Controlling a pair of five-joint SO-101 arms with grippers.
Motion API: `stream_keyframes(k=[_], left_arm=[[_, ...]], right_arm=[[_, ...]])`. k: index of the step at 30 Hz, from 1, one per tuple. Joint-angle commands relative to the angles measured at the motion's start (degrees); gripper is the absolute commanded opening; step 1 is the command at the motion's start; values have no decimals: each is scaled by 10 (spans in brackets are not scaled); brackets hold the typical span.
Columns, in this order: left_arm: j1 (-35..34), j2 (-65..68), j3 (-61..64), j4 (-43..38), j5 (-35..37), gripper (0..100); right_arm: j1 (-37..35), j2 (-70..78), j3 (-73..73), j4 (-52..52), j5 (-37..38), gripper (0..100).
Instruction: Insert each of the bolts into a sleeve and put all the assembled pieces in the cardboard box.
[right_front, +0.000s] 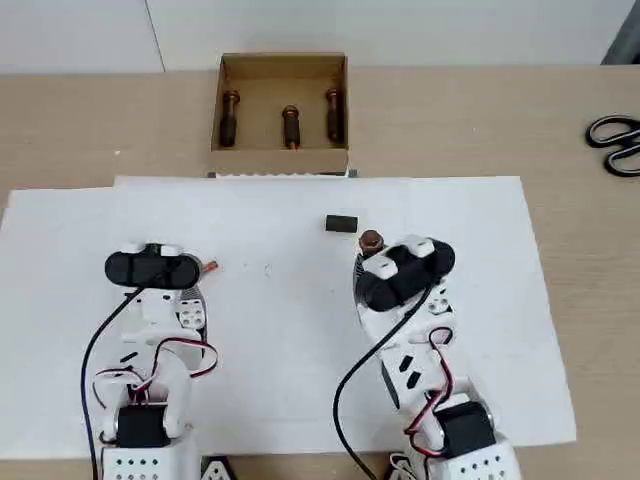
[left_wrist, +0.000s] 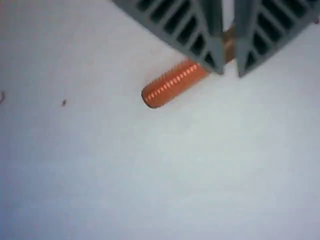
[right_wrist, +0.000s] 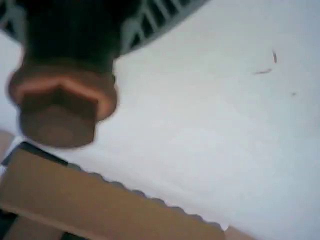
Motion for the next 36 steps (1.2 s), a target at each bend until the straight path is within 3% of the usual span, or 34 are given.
stream_keyframes(k=[1,8,19,24,36], left_arm=[[3,-7,-4,1,-1,6],[3,-7,-4,1,-1,6],[4,-7,-4,1,-2,6],[4,-7,-4,1,-2,6],[4,-7,-4,2,-2,6]], right_arm=[[16,80,-90,-27,-6,2],[37,399,-306,-99,-9,2],[39,898,-747,-101,-6,2],[40,1077,-939,-99,-4,2],[36,1391,-1284,-97,105,3]])
